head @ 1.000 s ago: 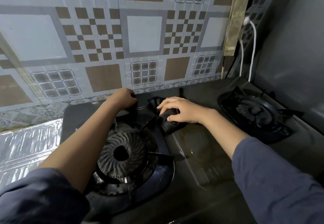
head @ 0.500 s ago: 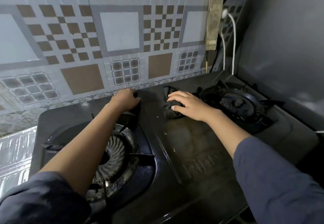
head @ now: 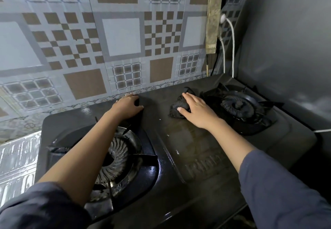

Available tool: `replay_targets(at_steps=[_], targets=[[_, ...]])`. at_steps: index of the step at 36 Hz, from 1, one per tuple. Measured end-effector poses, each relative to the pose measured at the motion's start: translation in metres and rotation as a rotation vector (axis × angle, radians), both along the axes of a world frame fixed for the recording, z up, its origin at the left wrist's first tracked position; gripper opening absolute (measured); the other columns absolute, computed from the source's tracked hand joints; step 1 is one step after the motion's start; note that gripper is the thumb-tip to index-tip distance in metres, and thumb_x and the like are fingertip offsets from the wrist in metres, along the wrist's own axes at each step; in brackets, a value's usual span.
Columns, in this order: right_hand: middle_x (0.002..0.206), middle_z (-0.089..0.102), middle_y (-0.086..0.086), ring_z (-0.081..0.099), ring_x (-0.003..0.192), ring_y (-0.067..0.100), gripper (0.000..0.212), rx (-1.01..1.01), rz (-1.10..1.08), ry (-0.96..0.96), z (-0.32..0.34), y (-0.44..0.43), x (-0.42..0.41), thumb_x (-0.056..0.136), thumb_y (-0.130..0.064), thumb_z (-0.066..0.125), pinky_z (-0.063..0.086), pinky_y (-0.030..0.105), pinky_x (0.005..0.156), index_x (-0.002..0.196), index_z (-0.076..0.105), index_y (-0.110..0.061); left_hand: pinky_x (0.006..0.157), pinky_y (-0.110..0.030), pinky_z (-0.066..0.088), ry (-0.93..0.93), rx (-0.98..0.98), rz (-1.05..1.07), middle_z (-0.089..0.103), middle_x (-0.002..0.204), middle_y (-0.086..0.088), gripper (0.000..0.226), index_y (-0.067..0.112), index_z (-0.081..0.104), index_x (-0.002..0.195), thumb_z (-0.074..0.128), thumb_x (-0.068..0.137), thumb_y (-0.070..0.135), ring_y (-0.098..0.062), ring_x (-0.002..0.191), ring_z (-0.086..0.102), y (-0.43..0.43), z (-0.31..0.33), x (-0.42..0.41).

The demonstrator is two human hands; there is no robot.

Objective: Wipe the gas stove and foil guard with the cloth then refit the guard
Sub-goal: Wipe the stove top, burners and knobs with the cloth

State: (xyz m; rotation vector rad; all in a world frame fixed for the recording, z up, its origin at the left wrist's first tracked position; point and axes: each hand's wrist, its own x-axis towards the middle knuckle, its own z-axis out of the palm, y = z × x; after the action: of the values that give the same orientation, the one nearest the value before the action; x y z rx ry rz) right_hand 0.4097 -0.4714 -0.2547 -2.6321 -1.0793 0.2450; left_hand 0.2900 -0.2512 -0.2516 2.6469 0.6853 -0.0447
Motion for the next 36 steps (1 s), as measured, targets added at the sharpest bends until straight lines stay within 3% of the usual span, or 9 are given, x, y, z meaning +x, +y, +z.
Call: replay_targets(at_steps=[8,16,23,29,36], targets=[[0.153,0.023,0.007,0.026,0.135,0.034,0.064,0.044,-0.286,-0.107,-0.008,0.004,-0.026,0.093,-0.049,0.036,0.025,0.044,0.110,0.143,0.022,-0.012,0.117,-0.047,0.019,0.026,0.019,-0.015,0.011,0.158,-0.006,0.062,0.017,0.026,0.146,0.046,0.093,0.043,-0.025,0.144,0.016,0.004,-0.002,-0.010],[0.152,0.024,0.006,0.023,0.136,0.033,0.060,0.057,-0.342,-0.044,-0.003,0.022,-0.030,0.091,-0.042,0.040,0.022,0.046,0.112,0.142,0.027,-0.014,0.115,-0.050,0.022,0.030,0.027,-0.025,0.016,0.157,-0.002,0.061,0.022,0.030,0.144,0.048,0.091,0.045,-0.024,0.143,0.022,0.015,-0.004,-0.018],[0.152,0.024,0.003,0.024,0.136,0.031,0.060,0.046,-0.166,-0.039,-0.005,0.049,-0.027,0.091,-0.048,0.036,0.021,0.045,0.113,0.142,0.027,-0.018,0.114,-0.050,0.024,0.039,0.046,-0.019,0.017,0.157,0.000,0.059,0.024,0.029,0.144,0.046,0.092,0.046,-0.025,0.141,0.025,0.017,-0.007,-0.023],[0.151,0.025,-0.001,0.024,0.136,0.028,0.057,0.032,0.123,-0.041,-0.004,0.062,-0.037,0.092,-0.047,0.039,0.022,0.041,0.110,0.140,0.028,-0.020,0.114,-0.050,0.023,0.038,0.029,0.024,0.018,0.156,0.000,0.058,0.025,0.030,0.144,0.047,0.092,0.044,-0.026,0.141,0.026,0.014,-0.006,-0.023],[0.153,0.022,-0.004,0.018,0.140,0.019,0.056,-0.003,0.411,-0.013,0.003,0.043,-0.039,0.093,-0.039,0.044,0.018,0.034,0.112,0.143,0.026,-0.023,0.103,-0.045,0.040,0.022,-0.020,0.102,0.050,0.137,-0.008,0.054,0.023,0.042,0.138,0.056,0.088,0.038,-0.030,0.122,0.048,0.004,0.003,-0.021]])
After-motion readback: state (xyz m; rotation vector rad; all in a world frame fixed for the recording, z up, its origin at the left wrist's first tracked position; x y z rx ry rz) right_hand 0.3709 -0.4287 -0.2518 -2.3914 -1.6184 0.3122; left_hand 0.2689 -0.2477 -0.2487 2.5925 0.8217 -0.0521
